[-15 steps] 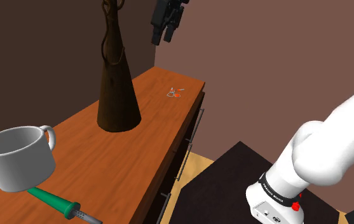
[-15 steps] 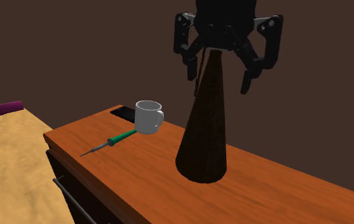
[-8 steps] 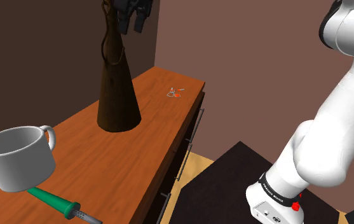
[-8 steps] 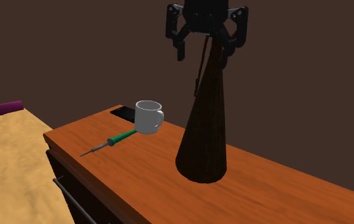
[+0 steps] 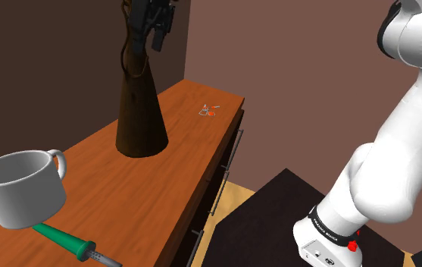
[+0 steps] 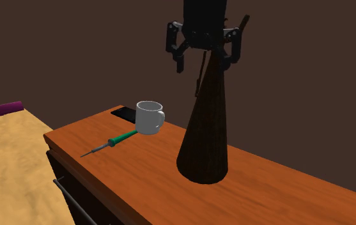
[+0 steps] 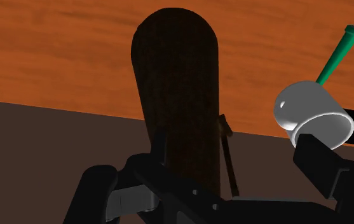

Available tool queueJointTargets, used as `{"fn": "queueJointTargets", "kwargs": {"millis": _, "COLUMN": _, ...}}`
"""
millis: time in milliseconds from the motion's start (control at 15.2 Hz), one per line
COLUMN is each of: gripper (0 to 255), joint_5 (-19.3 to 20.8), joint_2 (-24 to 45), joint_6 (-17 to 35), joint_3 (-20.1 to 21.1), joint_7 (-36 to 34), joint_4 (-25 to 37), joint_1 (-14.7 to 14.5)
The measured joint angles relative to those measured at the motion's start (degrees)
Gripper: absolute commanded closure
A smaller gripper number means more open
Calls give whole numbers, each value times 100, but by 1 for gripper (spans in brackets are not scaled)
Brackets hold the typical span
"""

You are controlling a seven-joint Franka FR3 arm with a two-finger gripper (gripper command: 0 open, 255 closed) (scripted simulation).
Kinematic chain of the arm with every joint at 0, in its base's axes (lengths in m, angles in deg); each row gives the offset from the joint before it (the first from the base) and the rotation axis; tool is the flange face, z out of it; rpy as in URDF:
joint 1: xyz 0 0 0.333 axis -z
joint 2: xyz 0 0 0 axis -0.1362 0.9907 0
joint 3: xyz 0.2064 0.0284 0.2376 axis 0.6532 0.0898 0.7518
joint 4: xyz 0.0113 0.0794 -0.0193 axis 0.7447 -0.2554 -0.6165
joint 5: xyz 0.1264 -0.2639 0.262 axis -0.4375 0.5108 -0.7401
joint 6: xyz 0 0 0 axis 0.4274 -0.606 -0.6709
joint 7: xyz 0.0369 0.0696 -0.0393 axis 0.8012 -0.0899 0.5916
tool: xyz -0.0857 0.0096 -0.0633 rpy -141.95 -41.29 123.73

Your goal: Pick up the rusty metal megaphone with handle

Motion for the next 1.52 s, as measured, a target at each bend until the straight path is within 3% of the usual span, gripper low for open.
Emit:
{"fn": "queueJointTargets", "kwargs": {"millis": 66, "gripper": 0, "joint_5": -9, "joint_2": -26, "joint_6": 72, "joint_3": 3, "joint_7": -2, "joint_4": -96, "joint_1": -3}}
{"fn": "queueJointTargets", "kwargs": {"millis": 132, "gripper": 255, "joint_5": -16, "joint_2": -42, "joint_6": 111, "joint_3": 2, "joint_7": 6, "joint_4": -149, "joint_1": 0}}
{"fn": "queueJointTargets", "kwargs": {"millis": 858, "gripper": 255, "joint_5": -21, "joint_2": -54, "joint_6": 108, "joint_3": -2, "joint_7": 10, "joint_4": -164, "joint_1": 4}}
{"fn": "queueJointTargets", "kwargs": {"millis": 1518, "gripper": 255, "joint_5": 145, "joint_2": 331, "joint_6": -758, "joint_3": 42, "joint_7": -147, "joint_4": 1058, "joint_1": -75}}
